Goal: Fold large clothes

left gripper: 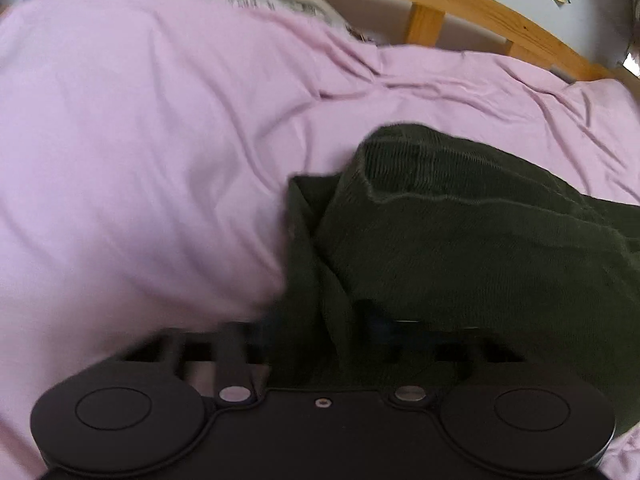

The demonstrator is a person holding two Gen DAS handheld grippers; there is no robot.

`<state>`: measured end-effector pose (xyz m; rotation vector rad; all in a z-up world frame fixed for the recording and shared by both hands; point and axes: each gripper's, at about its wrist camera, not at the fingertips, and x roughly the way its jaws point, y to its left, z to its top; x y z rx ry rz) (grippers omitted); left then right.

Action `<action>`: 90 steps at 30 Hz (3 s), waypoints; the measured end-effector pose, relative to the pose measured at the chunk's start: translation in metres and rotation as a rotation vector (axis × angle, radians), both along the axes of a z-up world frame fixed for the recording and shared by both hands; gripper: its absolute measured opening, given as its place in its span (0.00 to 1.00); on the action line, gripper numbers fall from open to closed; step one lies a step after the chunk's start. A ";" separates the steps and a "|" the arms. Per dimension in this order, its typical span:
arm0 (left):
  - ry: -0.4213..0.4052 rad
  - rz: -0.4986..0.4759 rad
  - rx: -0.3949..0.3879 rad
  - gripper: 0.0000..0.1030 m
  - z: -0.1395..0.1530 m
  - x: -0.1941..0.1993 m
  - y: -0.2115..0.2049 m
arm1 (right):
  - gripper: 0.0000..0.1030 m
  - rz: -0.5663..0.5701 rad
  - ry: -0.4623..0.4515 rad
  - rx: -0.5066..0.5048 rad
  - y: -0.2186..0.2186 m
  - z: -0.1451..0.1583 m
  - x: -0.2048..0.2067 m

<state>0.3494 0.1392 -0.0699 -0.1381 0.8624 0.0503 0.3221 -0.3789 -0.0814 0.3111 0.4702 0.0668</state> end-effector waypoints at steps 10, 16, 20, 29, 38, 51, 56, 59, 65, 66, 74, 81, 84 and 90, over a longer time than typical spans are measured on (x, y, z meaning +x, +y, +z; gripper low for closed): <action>-0.253 0.078 -0.060 0.03 0.061 -0.040 0.005 | 0.09 0.001 -0.168 0.030 0.020 0.056 -0.061; -0.349 0.087 0.084 0.02 0.099 -0.093 0.004 | 0.09 0.086 -0.044 -0.016 0.044 0.045 -0.067; -0.206 0.180 0.017 0.02 0.081 -0.092 0.031 | 0.20 0.046 0.045 -0.001 0.036 0.024 -0.052; -0.120 0.222 0.016 0.66 0.077 -0.111 0.032 | 0.98 -0.094 -0.209 -0.284 0.077 0.050 -0.090; -0.077 0.202 -0.152 0.99 0.064 -0.158 -0.001 | 1.00 0.218 -0.143 -0.322 0.199 0.021 -0.049; 0.046 0.253 -0.159 0.99 0.030 -0.135 -0.016 | 1.00 0.158 -0.093 -0.396 0.220 -0.025 -0.032; 0.054 0.260 -0.152 0.99 0.029 -0.136 -0.015 | 1.00 0.163 -0.117 -0.369 0.211 -0.007 -0.057; 0.045 0.264 -0.151 0.99 0.030 -0.137 -0.016 | 1.00 0.201 -0.145 -0.434 0.222 -0.006 -0.067; 0.059 0.272 -0.160 0.99 0.026 -0.132 -0.015 | 1.00 0.230 -0.120 -0.366 0.218 -0.020 -0.054; 0.066 0.275 -0.162 0.99 0.025 -0.130 -0.015 | 1.00 0.232 -0.118 -0.354 0.216 -0.020 -0.054; 0.095 0.313 -0.208 0.99 0.016 -0.126 -0.007 | 1.00 0.236 -0.115 -0.329 0.214 -0.022 -0.052; 0.047 0.524 -0.270 0.88 0.012 -0.132 0.024 | 1.00 0.236 -0.112 -0.311 0.213 -0.021 -0.051; -0.006 0.525 -0.293 0.56 0.016 -0.136 0.025 | 1.00 0.238 -0.108 -0.304 0.212 -0.021 -0.050; -0.159 0.497 -0.279 0.14 0.034 -0.154 0.017 | 1.00 0.223 -0.110 -0.233 0.194 0.006 -0.057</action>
